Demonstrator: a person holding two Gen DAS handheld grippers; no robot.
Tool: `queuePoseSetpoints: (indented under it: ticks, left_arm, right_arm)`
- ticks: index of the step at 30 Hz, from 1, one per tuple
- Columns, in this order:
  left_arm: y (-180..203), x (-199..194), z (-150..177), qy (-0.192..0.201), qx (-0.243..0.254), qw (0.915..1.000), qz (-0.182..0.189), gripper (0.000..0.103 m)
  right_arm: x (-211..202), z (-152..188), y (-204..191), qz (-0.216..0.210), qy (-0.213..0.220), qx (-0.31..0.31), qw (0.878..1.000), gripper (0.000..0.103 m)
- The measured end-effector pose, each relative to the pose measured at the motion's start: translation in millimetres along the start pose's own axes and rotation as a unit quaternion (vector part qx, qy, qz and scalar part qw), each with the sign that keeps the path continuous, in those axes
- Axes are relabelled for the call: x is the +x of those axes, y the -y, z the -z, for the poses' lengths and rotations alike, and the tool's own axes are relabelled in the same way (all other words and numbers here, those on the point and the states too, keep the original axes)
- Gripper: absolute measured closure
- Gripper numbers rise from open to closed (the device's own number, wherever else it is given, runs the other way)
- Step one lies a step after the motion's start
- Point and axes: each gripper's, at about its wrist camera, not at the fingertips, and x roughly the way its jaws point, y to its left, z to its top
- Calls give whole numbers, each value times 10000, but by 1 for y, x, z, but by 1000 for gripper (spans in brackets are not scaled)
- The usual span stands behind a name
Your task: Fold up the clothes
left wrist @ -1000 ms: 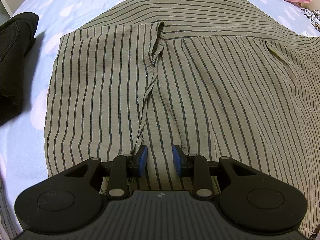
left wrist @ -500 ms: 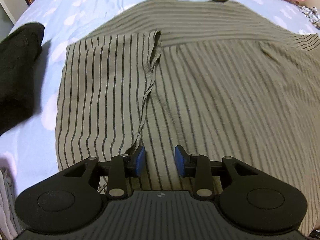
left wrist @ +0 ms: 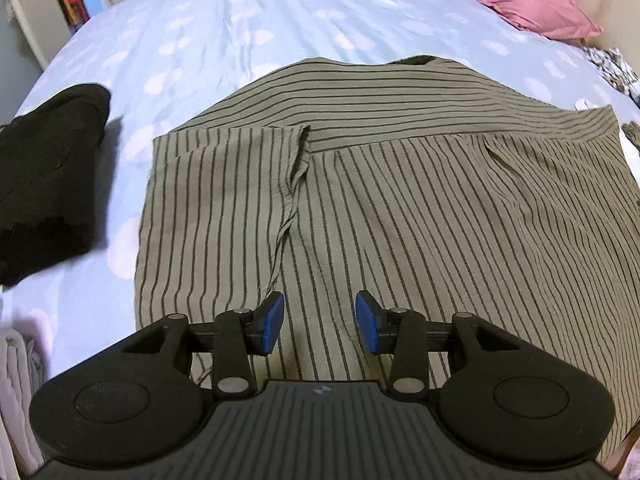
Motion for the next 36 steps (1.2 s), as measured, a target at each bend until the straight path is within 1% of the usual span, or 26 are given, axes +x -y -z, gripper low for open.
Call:
queuePoseSetpoints:
  ticks: [1,3,4,6,9,12,15,20,25,28,31,32,34,36]
  left_arm:
    - [0,-1,1,-7,-26,10000,0,66]
    - [0,-3,2,9,-68,10000,24,66]
    - [0,-5,3,25,-82,10000,43,66]
    - [1,-7,5,57,-89,9999,79,65]
    - [5,-6,4,67,-18,9999,84,65]
    - [8,-4,4,54,47,9999,115,65]
    - [10,-3,3,49,86,9999,137,65]
    - [15,-9,2,120,90,9997,216,65]
    - [20,-16,2,202,145,9993,280,65]
    - [18,-16,3,184,135,9994,256,65]
    - [16,-16,4,158,114,9995,237,65]
    - [16,-16,4,151,107,9996,233,65]
    - [15,-15,5,135,93,9996,225,65]
    - [14,-15,5,120,78,9997,217,65]
  right_arm:
    - [2,-1,1,-68,20,50,10000,69]
    - [5,-3,2,-205,59,151,9997,87]
    - [4,-3,2,-200,87,187,9996,97]
    - [1,-4,2,-152,148,251,9995,97]
    - [-14,0,-5,-222,309,174,9991,98]
    - [-28,8,-30,-138,556,-472,9972,98]
    - [-34,16,-62,48,730,-1225,9898,98]
    - [-36,37,-109,152,728,-2391,9682,98]
    - [-36,62,-150,-131,579,-3278,9429,98]
    - [-27,82,-171,-374,322,-3739,9261,98]
    - [-17,107,-185,-486,-44,-4238,9044,98]
    - [-12,112,-187,-489,-178,-4340,8994,98]
    - [-4,123,-190,-482,-427,-4511,8902,92]
    - [-1,130,-189,-514,-629,-4642,8820,79]
